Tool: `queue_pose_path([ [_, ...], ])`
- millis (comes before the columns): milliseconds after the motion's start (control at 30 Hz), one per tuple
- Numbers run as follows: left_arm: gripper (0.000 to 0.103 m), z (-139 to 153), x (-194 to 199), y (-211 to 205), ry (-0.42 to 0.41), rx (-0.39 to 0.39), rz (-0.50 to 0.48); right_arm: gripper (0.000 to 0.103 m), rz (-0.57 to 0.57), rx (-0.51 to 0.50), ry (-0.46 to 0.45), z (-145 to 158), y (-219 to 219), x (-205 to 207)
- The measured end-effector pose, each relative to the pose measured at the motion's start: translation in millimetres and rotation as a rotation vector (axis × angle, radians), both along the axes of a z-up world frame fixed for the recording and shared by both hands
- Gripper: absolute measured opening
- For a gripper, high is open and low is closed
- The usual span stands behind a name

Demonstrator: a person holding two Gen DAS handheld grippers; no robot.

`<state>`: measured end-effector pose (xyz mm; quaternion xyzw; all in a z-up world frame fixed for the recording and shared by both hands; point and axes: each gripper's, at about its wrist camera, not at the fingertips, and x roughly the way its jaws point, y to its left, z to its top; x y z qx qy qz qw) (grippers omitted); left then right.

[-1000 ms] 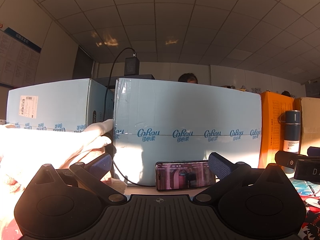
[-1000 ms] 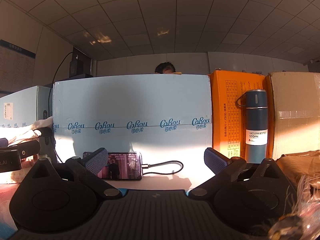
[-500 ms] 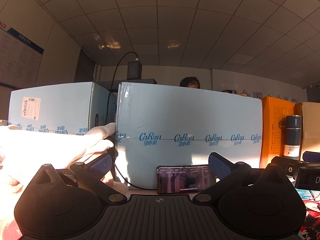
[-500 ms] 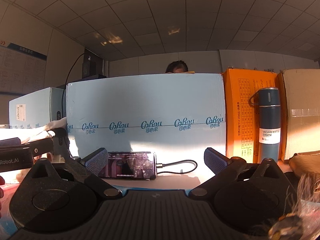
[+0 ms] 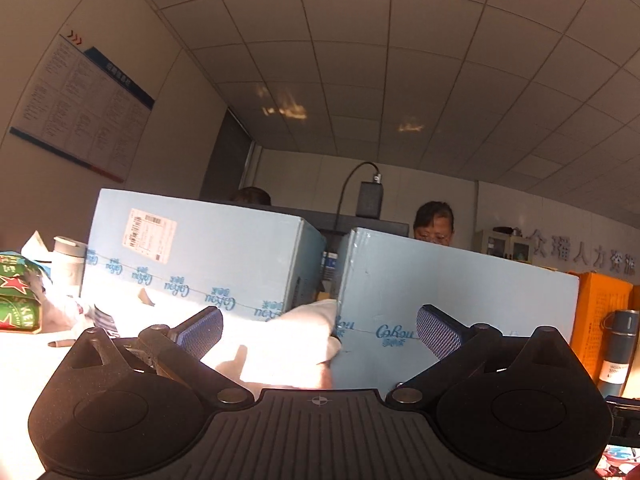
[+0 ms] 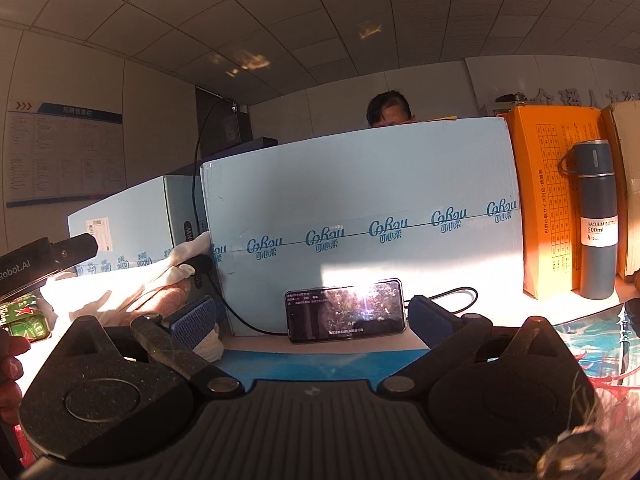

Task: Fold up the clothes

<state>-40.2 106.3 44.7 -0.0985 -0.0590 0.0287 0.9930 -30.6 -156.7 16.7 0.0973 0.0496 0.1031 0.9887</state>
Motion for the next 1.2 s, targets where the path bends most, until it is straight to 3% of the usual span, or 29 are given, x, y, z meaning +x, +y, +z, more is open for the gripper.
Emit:
queue_pose_path([
  [167,0.103,12.1,5.8,64.6,-0.031,-0.119,0.137,0.103,0.08,0.073,0.004,21.9,17.1,15.8],
  [333,0.103,18.0,41.4,128.5,0.01,-0.322,0.194,0.103,0.141,0.174,-0.008,63.8,20.6,50.1],
  [467,0.102,-9.1,88.8,178.5,0.161,-0.542,0.124,0.103,0.232,0.281,0.09,86.0,27.6,98.5],
  [567,0.1,-43.8,97.1,200.7,0.198,-0.687,0.044,0.103,0.272,0.335,0.169,86.6,39.4,135.0],
  [667,0.098,-58.3,98.0,209.8,0.177,-0.757,-0.046,0.103,0.308,0.352,0.232,79.5,61.0,169.2],
  [867,0.095,-60.5,111.4,207.3,0.172,-0.712,-0.181,0.103,0.307,0.385,0.385,43.4,118.7,228.6],
  [967,0.09,-54.4,115.6,202.0,0.164,-0.632,-0.194,0.103,0.3,0.393,0.428,32.2,140.7,246.9],
  [1033,0.083,-51.0,117.5,197.2,0.163,-0.577,-0.199,0.101,0.303,0.397,0.443,28.5,152.4,254.3],
  [1067,0.074,-49.1,119.3,193.9,0.168,-0.536,-0.199,0.1,0.305,0.387,0.441,28.3,158.0,255.4],
  [1100,0.062,-47.9,120.4,190.8,0.173,-0.502,-0.191,0.088,0.308,0.366,0.432,29.3,163.3,254.5],
  [1133,0.057,-47.8,121.1,189.1,0.173,-0.478,-0.184,0.068,0.301,0.331,0.419,30.2,167.7,252.4],
  [1200,0.044,-48.0,121.3,186.4,0.17,-0.44,-0.169,0.048,0.274,0.236,0.385,31.7,175.1,246.4],
])
